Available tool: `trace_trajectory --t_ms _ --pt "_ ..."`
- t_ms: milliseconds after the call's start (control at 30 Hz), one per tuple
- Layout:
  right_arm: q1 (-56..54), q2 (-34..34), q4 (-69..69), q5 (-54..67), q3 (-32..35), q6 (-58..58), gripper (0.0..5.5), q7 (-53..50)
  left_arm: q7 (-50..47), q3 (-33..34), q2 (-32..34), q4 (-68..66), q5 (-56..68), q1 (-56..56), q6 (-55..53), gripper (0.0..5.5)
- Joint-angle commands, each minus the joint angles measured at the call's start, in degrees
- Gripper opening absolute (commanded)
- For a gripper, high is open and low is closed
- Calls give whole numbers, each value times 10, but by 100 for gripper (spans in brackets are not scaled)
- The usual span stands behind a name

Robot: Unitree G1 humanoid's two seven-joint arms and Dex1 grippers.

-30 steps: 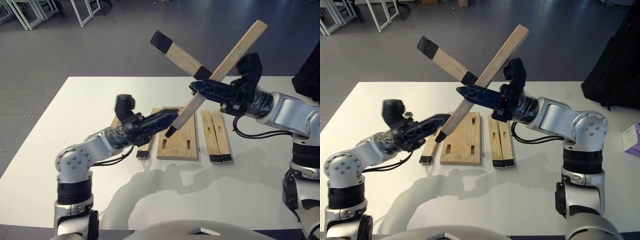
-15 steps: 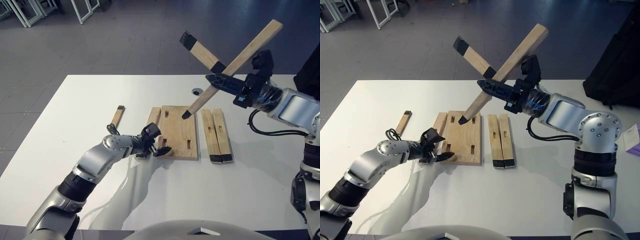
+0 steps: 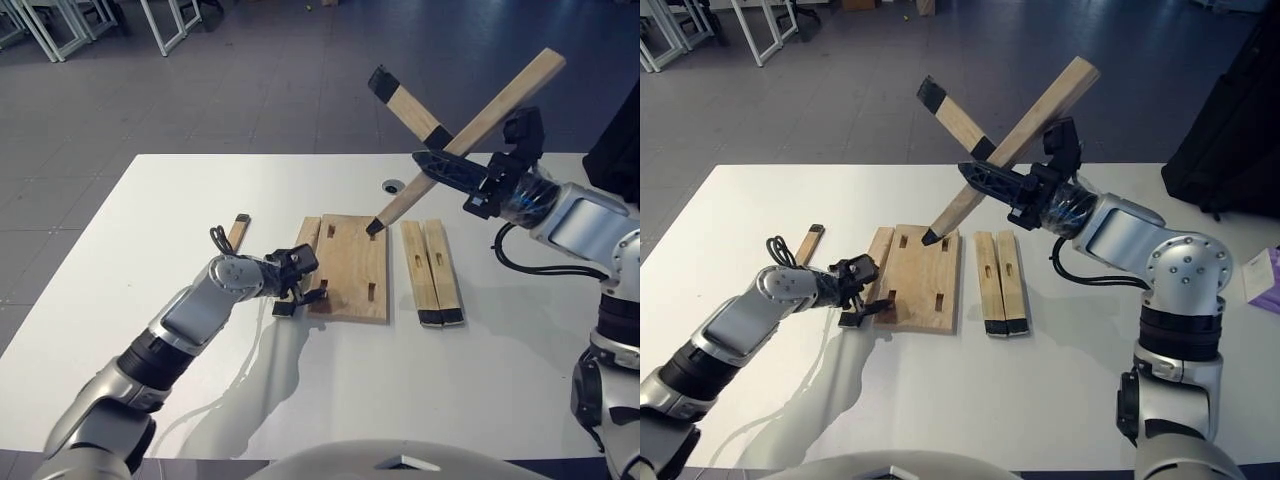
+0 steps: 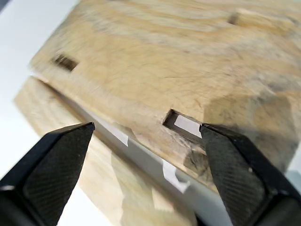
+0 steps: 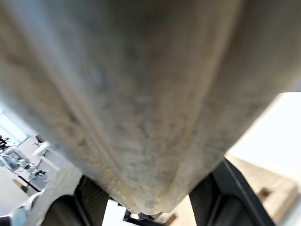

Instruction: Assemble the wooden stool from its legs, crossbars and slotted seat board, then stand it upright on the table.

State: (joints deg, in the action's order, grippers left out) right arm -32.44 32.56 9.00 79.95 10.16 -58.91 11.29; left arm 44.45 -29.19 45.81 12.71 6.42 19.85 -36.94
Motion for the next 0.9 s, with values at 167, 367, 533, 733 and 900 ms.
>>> trace_trajectory --t_ms 167,367,533,733,900 --pt "39 0 -14 -100 -42 1 203 122 98 -26 116 -39 -59 -72 44 415" --pt "73 -32 -63 -248 -146 71 203 227 111 -28 81 -63 -71 -44 58 415" --pt "23 -70 -176 -352 -176 141 203 292 125 -30 72 -81 -87 -31 72 415" --pt "-19 -94 -258 -429 -199 173 203 353 135 -26 67 -96 -102 -25 84 415" --pt "-9 -76 -284 -498 -233 204 203 405 143 -23 63 -106 -110 -23 95 415"
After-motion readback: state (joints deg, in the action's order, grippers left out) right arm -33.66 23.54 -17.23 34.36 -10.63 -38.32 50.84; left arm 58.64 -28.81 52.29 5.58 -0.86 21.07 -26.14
